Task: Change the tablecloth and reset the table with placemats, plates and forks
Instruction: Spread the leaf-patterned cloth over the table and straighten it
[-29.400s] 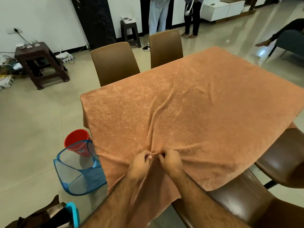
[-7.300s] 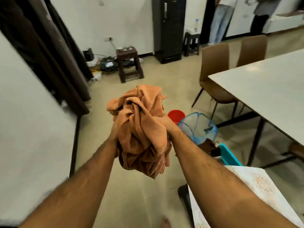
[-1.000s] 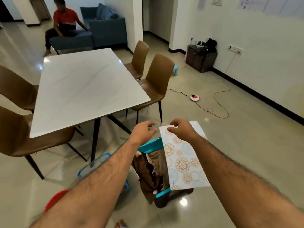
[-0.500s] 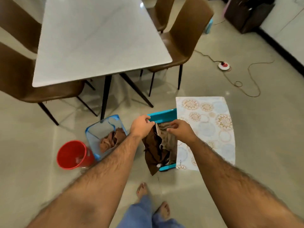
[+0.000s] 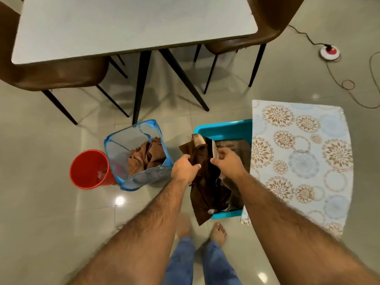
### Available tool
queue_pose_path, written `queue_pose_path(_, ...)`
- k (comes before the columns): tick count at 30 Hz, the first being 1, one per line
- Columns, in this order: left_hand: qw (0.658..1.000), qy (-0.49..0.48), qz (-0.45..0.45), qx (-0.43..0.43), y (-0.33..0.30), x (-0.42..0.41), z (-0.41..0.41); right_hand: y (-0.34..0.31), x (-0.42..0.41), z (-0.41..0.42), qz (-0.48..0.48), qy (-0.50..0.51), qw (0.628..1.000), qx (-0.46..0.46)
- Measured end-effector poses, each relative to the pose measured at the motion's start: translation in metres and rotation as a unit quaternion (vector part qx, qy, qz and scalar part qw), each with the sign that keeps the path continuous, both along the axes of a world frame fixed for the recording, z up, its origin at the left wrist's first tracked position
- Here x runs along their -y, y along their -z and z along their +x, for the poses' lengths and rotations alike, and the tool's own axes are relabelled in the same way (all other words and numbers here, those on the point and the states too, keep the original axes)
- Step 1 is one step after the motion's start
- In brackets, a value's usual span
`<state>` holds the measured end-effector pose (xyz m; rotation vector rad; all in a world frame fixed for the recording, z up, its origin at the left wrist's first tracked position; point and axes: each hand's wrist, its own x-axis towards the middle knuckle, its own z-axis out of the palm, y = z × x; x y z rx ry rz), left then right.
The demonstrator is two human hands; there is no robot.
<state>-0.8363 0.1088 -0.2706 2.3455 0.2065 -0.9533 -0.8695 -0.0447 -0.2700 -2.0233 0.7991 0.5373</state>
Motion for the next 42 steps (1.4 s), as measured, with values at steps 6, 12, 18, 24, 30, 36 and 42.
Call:
queue_pose_path(6,0.998,-0.061,0.021,-0.026,0.036,0.027,-0.015,0.034,0.003,0.005,-0.005,0.025,1.0,-0.001)
queue_pose_path(12,0.992,-0.043,0.096,0.065,0.032,0.054,-0.03,0.05,0.002,0.0,0.051,0.073,0.996,0.0)
queue_pose_path(18,0.995,-0.062,0.053,0.057,0.032,0.077,-0.032,0.055,0.005,-0.003,0.064,0.106,0.992,0.011)
queue_pose_path(24,0.983,-0.185,0.008,-0.003,0.045,0.097,-0.029,0.069,0.014,0.0,0.07,0.12,0.99,0.005)
queue_pose_path(30,0.989,-0.145,0.003,-0.035,0.052,0.098,-0.021,0.07,0.016,0.002,0.072,0.109,0.991,-0.011)
queue_pose_path(36,0.989,-0.138,-0.055,-0.029,0.016,0.078,-0.005,0.042,0.016,0.016,0.096,0.132,0.986,0.014)
queue_pose_path(42,0.947,-0.227,-0.222,-0.046,-0.046,0.057,0.006,-0.016,0.023,0.033,0.084,0.142,0.984,0.061)
